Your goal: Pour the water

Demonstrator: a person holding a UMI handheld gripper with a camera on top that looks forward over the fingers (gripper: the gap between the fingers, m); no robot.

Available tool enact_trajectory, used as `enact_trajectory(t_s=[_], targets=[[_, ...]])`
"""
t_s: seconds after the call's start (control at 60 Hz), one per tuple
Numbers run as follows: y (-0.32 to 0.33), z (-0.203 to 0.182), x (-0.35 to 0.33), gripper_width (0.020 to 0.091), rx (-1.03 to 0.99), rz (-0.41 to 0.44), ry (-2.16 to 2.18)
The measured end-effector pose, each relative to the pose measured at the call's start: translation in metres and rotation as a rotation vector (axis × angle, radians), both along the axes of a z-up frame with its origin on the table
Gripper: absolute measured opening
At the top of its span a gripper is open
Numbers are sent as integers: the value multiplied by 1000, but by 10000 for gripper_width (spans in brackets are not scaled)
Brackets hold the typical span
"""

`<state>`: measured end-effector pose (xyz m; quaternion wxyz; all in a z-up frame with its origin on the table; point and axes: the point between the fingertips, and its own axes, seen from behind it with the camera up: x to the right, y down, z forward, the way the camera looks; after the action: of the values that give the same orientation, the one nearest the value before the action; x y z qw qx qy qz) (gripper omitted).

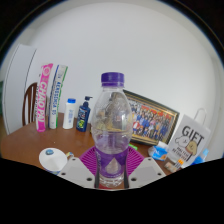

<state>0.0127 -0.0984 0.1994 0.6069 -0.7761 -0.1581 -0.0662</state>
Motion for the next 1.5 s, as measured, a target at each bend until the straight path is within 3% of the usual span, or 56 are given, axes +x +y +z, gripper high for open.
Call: enact_trajectory(t_s=[0.4, 0.583, 0.683, 0.717, 0.783, 0.833, 0.9, 1.167, 1.5], targets=[[19, -128, 8, 341, -115, -31, 264], [21, -123, 8, 402, -34, -17, 277], [18, -126, 7, 517, -81, -28, 280], [14, -127, 8, 609, -113, -34, 281], [3, -122, 6, 870, -155, -43, 285], [-8, -117, 10, 831, -185, -79, 274], [-27, -102, 14, 861, -211, -128, 250], [-145, -21, -14, 855, -304, -243, 214], [-251, 27, -36, 856, -324, -264, 159]])
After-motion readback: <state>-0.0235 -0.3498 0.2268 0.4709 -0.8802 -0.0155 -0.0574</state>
